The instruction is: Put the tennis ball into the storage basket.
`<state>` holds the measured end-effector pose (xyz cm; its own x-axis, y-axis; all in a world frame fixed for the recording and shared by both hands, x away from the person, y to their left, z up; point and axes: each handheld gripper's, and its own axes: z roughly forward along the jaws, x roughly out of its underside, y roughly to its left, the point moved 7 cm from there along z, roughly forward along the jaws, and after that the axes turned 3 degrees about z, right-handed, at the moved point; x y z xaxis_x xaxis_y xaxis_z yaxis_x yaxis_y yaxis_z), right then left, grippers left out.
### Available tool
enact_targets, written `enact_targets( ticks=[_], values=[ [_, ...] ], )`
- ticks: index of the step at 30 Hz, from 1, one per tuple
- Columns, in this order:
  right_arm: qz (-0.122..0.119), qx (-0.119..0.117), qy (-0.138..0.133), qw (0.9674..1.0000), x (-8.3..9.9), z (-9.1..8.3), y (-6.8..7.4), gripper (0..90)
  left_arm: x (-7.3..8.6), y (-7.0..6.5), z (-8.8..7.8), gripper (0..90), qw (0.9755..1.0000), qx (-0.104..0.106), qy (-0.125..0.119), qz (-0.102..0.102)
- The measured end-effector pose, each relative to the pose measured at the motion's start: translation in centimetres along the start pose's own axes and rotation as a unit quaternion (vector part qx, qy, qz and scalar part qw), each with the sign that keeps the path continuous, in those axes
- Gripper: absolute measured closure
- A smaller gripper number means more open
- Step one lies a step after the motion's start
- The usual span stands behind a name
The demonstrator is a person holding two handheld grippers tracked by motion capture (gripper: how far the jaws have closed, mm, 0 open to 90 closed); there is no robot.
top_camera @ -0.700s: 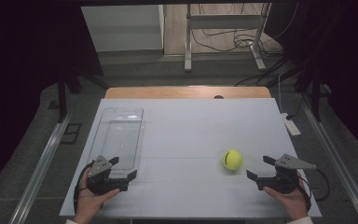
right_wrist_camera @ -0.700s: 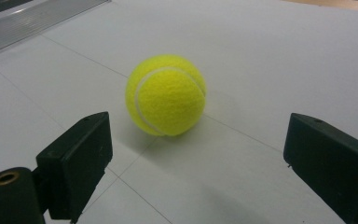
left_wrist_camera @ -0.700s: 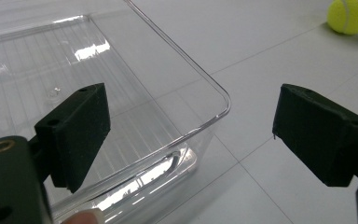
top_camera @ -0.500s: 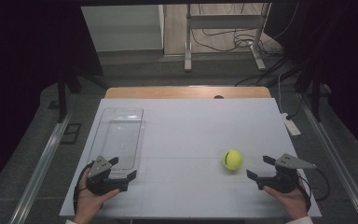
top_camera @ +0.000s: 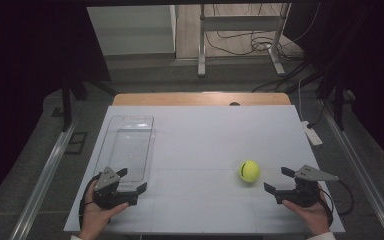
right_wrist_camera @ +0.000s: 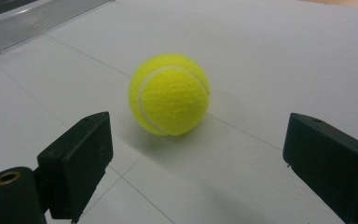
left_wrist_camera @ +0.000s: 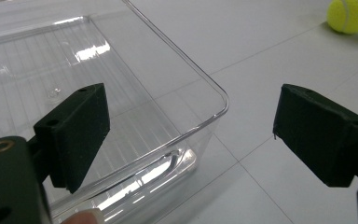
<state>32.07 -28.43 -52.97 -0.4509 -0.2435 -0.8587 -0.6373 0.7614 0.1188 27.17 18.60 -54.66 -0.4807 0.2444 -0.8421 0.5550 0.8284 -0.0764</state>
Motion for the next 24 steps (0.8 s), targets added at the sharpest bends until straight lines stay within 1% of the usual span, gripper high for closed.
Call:
enact_targets(
  ticks=[11, 16, 18, 24],
  values=[
    [0.001, -0.004, 0.001, 1.0000, 0.06, 0.04, -0.06, 8.8, -0.11, 0.03, -0.11, 11.5, 1.0000, 0.000, -0.002, 0.002],
    [0.003, -0.005, 0.005, 1.0000, 0.16, 0.13, -0.11, 8.7, -0.10, 0.10, -0.10, 11.5, 1.0000, -0.001, -0.001, 0.002],
    [0.003, -0.008, 0.008, 0.9999, 0.26, 0.18, -0.03, 8.7, -0.21, 0.08, -0.19, 11.5, 1.0000, -0.003, -0.004, 0.001],
    [0.003, -0.012, 0.007, 0.9999, 0.22, 0.22, 0.14, 8.8, -0.38, 0.01, -0.27, 11.4, 1.0000, -0.005, -0.004, 0.000]
  ],
)
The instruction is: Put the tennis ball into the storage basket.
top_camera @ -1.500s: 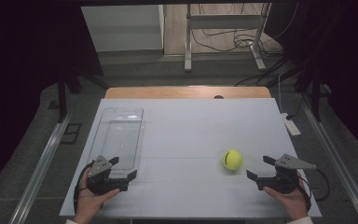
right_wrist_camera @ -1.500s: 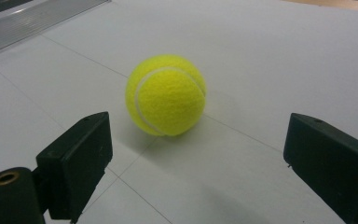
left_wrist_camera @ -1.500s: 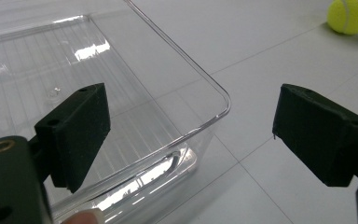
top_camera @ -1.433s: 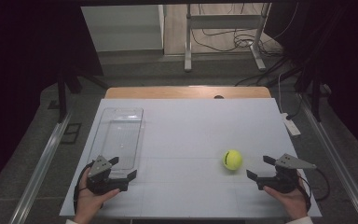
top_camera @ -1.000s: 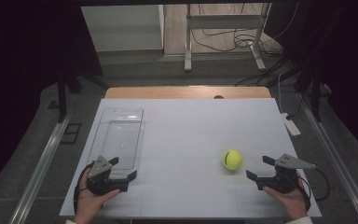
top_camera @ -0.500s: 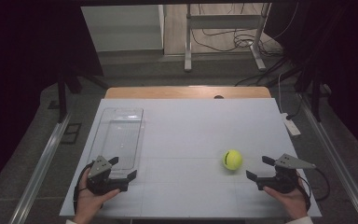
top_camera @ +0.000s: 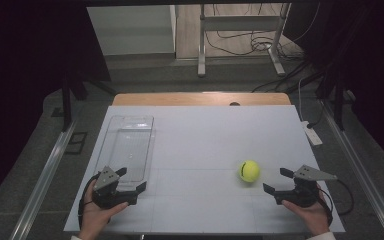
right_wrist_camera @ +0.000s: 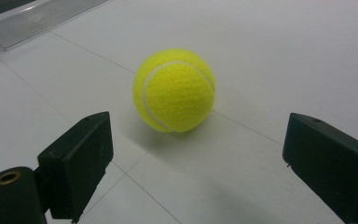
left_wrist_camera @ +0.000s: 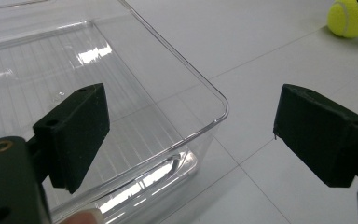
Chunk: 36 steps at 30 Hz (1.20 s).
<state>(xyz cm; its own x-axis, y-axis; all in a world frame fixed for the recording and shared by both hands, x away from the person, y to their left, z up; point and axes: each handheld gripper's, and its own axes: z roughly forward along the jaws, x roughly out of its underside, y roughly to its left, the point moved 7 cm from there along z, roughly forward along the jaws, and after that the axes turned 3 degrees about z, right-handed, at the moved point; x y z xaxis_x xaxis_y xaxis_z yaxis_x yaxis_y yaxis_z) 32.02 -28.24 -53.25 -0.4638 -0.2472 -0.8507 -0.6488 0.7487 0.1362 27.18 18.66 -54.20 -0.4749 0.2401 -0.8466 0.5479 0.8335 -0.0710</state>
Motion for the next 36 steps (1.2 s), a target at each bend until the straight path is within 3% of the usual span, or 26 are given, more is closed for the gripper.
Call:
enact_targets(
  ticks=[36],
  values=[
    [-0.005, 0.000, -0.001, 1.0000, 0.1, 0.1, 0.0, 8.9, -2.6, -1.1, 0.3, 11.5, 0.9997, 0.019, -0.002, 0.012]
  ],
)
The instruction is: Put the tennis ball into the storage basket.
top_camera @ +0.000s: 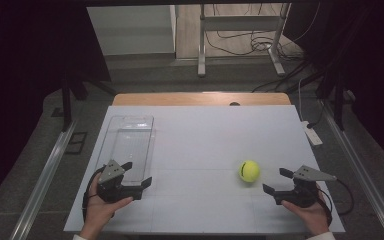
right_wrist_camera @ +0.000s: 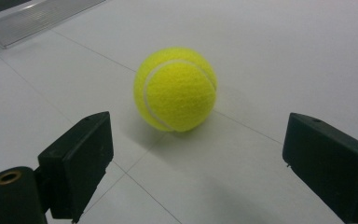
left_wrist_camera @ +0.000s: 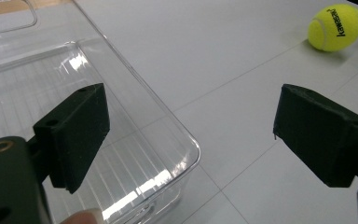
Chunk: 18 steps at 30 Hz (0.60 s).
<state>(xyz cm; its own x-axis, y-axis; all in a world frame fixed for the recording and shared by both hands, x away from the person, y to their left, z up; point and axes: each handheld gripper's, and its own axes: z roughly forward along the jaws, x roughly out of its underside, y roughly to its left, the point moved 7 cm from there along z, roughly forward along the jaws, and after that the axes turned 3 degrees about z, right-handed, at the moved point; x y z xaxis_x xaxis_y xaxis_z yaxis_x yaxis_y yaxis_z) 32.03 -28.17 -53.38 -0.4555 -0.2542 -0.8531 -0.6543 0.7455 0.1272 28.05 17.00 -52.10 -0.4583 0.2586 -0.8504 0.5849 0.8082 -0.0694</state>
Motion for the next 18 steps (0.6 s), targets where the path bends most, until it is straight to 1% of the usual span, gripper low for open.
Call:
enact_targets(
  ticks=[4, 9, 18],
  values=[
    [0.000, 0.001, 0.002, 1.0000, 0.04, 0.02, -0.05, 8.9, -0.31, -0.23, 0.22, 11.5, 1.0000, 0.005, 0.001, 0.003],
    [0.000, 0.002, 0.001, 1.0000, 0.03, 0.00, -0.06, 8.9, -0.68, -0.62, 0.42, 11.5, 0.9999, 0.008, 0.003, 0.011],
    [0.000, 0.001, 0.001, 1.0000, 0.03, 0.01, -0.07, 8.9, -0.91, -0.67, 0.71, 11.5, 0.9998, 0.010, 0.005, 0.014]
  ],
)
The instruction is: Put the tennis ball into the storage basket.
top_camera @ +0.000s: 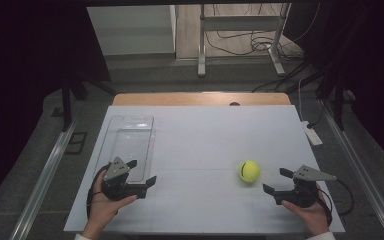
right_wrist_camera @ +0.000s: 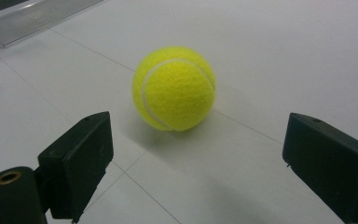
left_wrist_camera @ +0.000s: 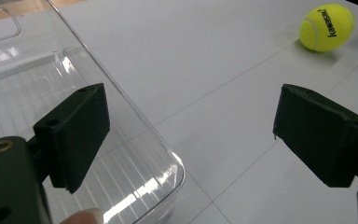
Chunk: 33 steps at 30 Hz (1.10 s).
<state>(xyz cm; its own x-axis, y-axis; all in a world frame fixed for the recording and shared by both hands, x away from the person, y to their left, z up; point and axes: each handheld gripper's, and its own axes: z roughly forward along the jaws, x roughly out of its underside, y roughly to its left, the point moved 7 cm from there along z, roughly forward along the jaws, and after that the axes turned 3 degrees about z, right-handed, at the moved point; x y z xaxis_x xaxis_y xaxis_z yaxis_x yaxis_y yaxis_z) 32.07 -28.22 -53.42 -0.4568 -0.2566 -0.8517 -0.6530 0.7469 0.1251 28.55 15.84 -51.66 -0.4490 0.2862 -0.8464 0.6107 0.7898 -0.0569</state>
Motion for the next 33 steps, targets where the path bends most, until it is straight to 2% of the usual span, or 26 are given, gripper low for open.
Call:
enact_targets(
  ticks=[33],
  values=[
    [-0.001, 0.001, 0.000, 1.0000, 0.0, 0.0, 0.0, 8.8, -1.3, -0.8, 1.2, 11.3, 0.9997, 0.020, 0.009, 0.011]
  ],
)
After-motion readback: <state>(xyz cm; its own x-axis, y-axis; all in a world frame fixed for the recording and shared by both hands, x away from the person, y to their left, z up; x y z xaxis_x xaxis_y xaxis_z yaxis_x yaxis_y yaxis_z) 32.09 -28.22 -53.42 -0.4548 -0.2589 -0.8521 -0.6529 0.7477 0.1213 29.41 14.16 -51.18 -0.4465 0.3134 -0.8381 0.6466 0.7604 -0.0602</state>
